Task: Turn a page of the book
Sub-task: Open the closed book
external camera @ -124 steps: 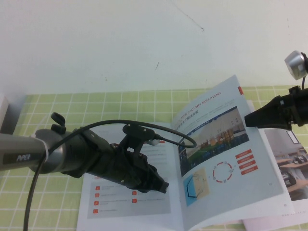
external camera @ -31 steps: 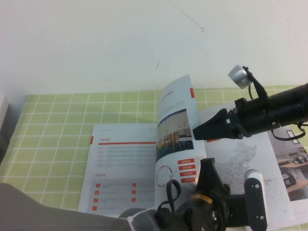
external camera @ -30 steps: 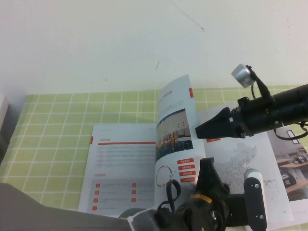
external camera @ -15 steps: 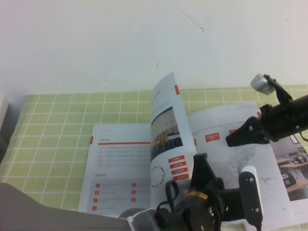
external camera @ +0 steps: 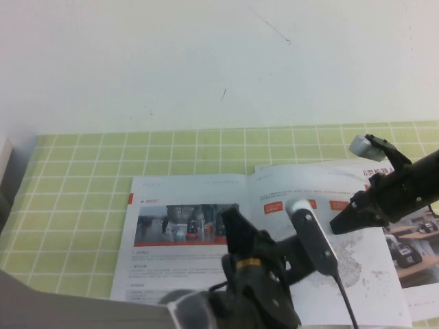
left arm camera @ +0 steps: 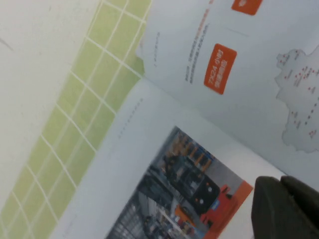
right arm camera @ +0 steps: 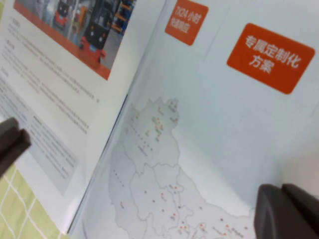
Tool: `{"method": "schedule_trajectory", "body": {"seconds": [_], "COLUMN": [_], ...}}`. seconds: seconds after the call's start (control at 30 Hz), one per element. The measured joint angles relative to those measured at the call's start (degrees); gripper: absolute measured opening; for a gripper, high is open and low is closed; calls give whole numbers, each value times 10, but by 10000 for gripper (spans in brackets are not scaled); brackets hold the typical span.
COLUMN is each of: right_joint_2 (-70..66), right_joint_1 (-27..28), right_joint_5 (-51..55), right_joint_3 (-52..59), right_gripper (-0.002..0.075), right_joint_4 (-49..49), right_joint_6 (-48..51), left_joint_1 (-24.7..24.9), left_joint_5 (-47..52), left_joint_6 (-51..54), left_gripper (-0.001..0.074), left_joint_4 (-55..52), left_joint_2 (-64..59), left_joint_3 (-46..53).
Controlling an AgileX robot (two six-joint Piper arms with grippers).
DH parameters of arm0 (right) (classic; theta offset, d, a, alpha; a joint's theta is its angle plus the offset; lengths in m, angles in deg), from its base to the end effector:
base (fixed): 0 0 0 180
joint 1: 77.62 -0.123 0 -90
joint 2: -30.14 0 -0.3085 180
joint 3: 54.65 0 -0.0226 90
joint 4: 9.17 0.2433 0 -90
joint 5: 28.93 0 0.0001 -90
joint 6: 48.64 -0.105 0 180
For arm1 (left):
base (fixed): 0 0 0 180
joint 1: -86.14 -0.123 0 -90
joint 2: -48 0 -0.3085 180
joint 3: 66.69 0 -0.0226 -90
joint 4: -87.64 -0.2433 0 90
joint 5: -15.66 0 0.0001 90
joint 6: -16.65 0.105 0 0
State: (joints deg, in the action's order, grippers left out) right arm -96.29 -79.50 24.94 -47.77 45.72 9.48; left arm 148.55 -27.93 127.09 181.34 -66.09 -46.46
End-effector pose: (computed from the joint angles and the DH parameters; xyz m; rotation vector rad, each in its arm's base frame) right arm 0.3848 0.0821 0.1428 -0.5493 2.6747 0.9913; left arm 0.2339 -0.2918 0.1943 1.0913 1.8799 0.4546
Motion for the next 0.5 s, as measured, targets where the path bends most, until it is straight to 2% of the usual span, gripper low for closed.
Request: {"method": "schedule_trajectory", "body": {"seconds": [0.13,0.33,0.5], "right_joint_2": [0,0,0], "right_joint_1": [0,0,0], "right_joint_5": [0,2,2], "right_joint_3": [0,0,0], "right_gripper": [-2,-2,-2], "right_joint_4": [-2,-23,-51], "right_joint_6": [-1,-10,-29], "left_joint_1": [-31,-101,-164], "left_joint_5": [55,93,169], "left_joint_6": [-12,-31,-62], "left_gripper": [-4,-4,-4], "left_joint_4": [62,72,72], "left_joint_2": [38,70,73], "left_joint_3": [0,1,3]}}
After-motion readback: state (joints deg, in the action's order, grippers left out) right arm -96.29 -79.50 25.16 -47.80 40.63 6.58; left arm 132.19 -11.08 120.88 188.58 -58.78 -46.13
